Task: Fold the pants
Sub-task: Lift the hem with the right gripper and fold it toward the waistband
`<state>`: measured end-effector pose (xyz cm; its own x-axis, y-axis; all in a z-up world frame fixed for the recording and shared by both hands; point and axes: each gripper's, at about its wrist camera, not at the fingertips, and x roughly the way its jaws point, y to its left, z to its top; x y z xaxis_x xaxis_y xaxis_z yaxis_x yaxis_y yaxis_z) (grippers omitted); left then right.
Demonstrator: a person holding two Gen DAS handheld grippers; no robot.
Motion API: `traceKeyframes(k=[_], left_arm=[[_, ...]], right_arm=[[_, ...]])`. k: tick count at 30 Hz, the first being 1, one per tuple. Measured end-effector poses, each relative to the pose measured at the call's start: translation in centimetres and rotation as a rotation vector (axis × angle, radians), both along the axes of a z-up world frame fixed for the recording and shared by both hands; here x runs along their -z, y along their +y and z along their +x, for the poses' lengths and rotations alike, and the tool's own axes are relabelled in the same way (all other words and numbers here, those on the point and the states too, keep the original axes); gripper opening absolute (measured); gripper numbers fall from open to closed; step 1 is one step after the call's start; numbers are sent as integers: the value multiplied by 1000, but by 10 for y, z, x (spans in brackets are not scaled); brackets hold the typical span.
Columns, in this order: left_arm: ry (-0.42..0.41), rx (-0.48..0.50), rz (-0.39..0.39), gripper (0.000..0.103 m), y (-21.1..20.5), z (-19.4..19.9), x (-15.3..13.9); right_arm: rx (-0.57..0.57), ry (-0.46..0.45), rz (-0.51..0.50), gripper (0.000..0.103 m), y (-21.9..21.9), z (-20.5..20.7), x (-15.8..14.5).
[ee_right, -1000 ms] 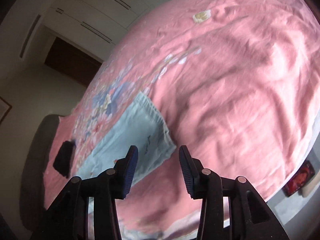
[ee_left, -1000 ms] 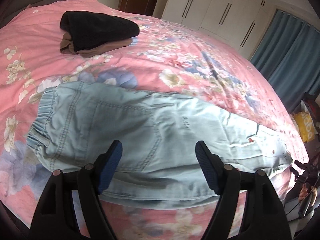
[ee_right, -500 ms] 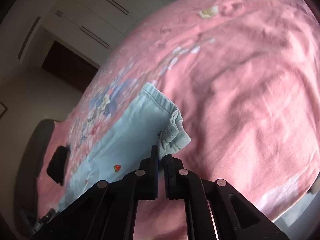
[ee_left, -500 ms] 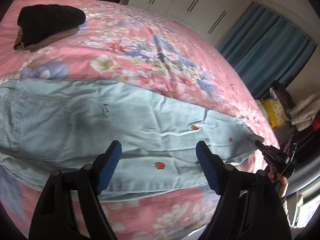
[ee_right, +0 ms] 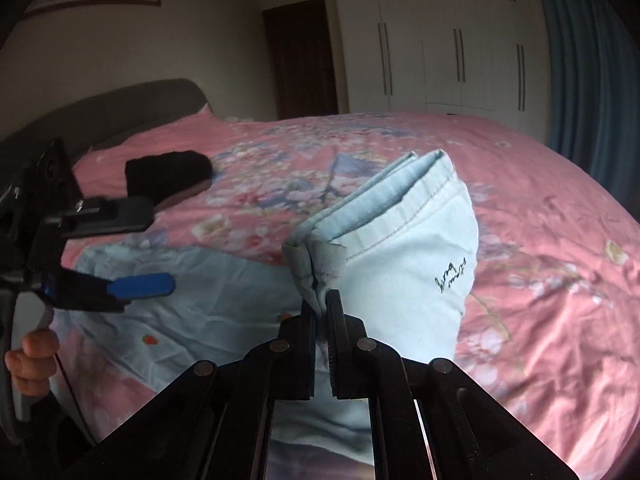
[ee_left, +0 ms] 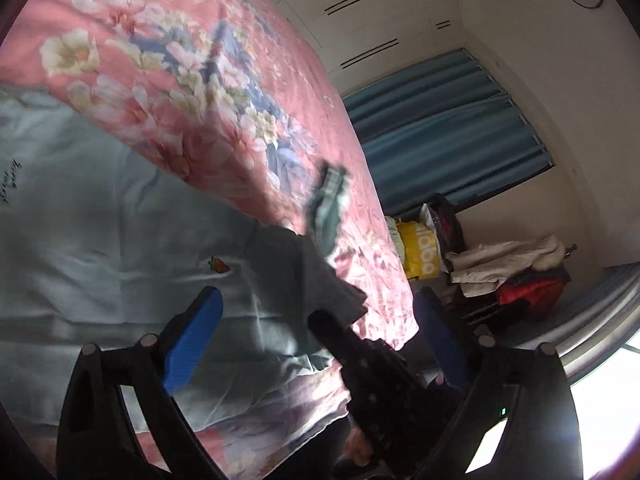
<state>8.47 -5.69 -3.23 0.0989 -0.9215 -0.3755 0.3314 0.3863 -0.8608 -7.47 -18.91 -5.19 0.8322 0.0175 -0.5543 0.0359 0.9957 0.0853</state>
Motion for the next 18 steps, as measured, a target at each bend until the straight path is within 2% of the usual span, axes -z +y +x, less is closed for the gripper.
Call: traceKeyframes(k=[3, 5, 7, 9, 15, 18], left_arm=[[85, 33, -20, 94, -11, 6, 23], [82, 16, 10, 72, -11, 8, 30], [83, -6, 40, 33, -3, 11, 35], [74, -36, 47, 15, 8, 14, 37], [-44, -138, 51, 16, 50, 13, 12], [-113, -186, 97, 14, 74, 11, 2]], right_arm=[[-85, 28, -20, 7, 27, 5, 15], [-111, 58, -63, 7, 43, 10, 24], [-125, 73, -89, 7, 50, 10, 30], [-131, 71, -100, 7, 54, 12, 29], [-189, 35, -69, 7, 78, 25, 17], [-239, -7, -82, 7, 103, 29, 12]])
